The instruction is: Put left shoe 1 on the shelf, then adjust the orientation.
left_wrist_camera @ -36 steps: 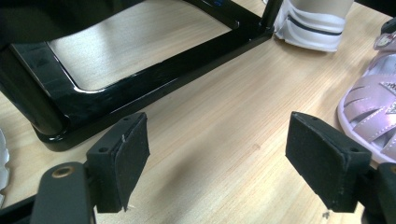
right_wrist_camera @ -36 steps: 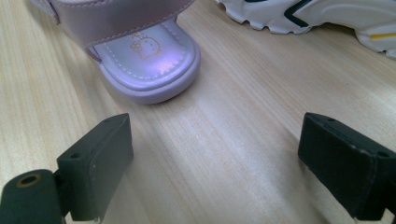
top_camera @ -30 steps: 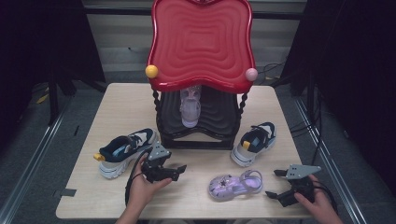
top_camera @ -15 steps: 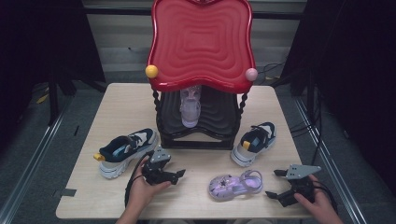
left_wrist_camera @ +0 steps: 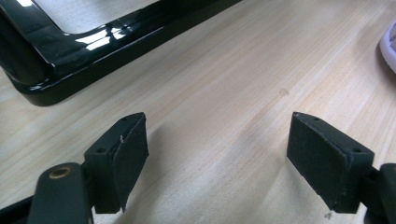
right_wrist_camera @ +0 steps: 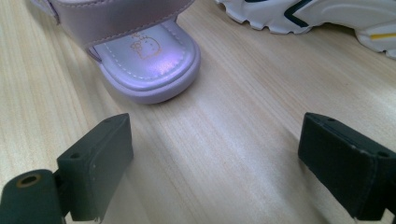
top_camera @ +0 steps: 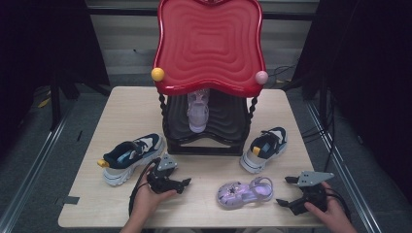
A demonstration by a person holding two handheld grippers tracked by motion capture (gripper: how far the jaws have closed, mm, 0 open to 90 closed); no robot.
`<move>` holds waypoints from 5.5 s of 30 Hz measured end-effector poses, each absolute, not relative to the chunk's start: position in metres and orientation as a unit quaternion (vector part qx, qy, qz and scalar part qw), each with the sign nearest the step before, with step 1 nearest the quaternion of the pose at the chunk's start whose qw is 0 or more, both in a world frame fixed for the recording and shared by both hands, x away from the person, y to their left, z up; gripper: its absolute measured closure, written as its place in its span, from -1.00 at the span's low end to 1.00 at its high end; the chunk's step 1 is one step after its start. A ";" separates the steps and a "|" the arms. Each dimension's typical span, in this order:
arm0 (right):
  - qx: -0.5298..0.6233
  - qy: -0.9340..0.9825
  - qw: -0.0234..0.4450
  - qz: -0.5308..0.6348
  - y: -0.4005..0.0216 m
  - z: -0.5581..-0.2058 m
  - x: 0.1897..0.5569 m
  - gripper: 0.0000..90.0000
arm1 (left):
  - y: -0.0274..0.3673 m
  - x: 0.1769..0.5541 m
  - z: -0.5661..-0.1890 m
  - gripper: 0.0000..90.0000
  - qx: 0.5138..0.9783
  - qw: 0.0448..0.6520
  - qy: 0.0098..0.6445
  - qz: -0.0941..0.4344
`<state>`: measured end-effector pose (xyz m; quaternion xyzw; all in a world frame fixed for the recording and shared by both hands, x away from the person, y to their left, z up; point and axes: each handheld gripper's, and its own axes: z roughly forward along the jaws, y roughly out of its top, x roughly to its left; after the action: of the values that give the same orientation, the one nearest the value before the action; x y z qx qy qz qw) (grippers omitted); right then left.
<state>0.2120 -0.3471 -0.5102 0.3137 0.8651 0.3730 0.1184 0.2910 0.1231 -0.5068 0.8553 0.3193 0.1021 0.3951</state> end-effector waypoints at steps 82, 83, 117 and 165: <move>0.283 0.883 0.110 0.357 -0.289 -0.501 0.218 -0.35 | 0.117 0.290 -0.509 -0.68 0.869 0.377 0.299 0.116; 0.284 0.883 0.112 0.357 -0.289 -0.501 0.218 -0.35 | 0.117 0.290 -0.509 -0.68 0.869 0.376 0.299 0.116; 0.327 0.866 0.105 0.364 -0.279 -0.499 0.209 -0.18 | 0.116 0.290 -0.509 -0.68 0.867 0.377 0.304 0.117; 0.348 0.811 0.137 0.449 -0.301 -0.454 0.209 0.00 | 0.116 0.291 -0.509 -0.68 0.868 0.376 0.303 0.118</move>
<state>0.2092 -0.3006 -0.4543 0.3484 0.8115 0.4487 0.1371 0.2907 0.1159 -0.5085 0.8677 0.3033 0.1177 0.3759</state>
